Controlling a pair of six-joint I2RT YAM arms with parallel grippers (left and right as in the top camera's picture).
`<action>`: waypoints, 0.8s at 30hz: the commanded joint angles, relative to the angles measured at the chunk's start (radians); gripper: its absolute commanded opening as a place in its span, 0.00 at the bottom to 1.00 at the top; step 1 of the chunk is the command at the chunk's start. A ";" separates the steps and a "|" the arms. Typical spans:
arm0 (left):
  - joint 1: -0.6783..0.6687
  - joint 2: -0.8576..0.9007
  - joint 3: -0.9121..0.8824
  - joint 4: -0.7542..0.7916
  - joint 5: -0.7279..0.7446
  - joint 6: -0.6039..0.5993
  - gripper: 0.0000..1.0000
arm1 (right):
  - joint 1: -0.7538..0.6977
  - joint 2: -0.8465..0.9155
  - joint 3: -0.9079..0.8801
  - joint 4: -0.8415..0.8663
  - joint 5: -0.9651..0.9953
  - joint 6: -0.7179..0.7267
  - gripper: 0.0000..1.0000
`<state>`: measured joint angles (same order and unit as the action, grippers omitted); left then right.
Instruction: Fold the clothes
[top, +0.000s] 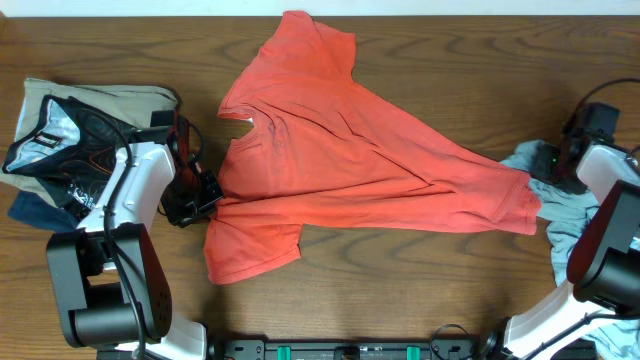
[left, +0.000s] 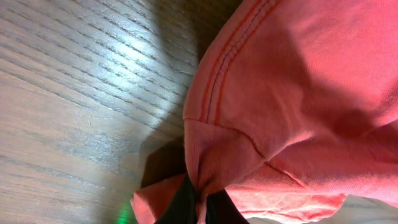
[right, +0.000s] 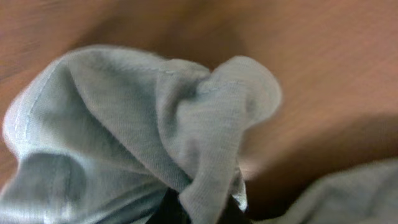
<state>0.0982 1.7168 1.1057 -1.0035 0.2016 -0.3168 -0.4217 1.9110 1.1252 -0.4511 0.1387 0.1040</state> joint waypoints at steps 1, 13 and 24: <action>0.007 0.001 -0.005 -0.006 -0.026 0.005 0.06 | -0.074 0.020 0.040 -0.013 0.135 0.103 0.01; 0.007 0.001 -0.005 -0.005 -0.026 0.002 0.06 | -0.268 -0.011 0.411 -0.197 -0.130 0.196 0.36; 0.007 0.001 -0.005 -0.006 -0.026 0.002 0.06 | -0.147 -0.011 0.400 -0.531 -0.483 0.031 0.58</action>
<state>0.0982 1.7168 1.1057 -1.0031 0.2012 -0.3168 -0.6250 1.9106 1.5494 -0.9398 -0.2588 0.2108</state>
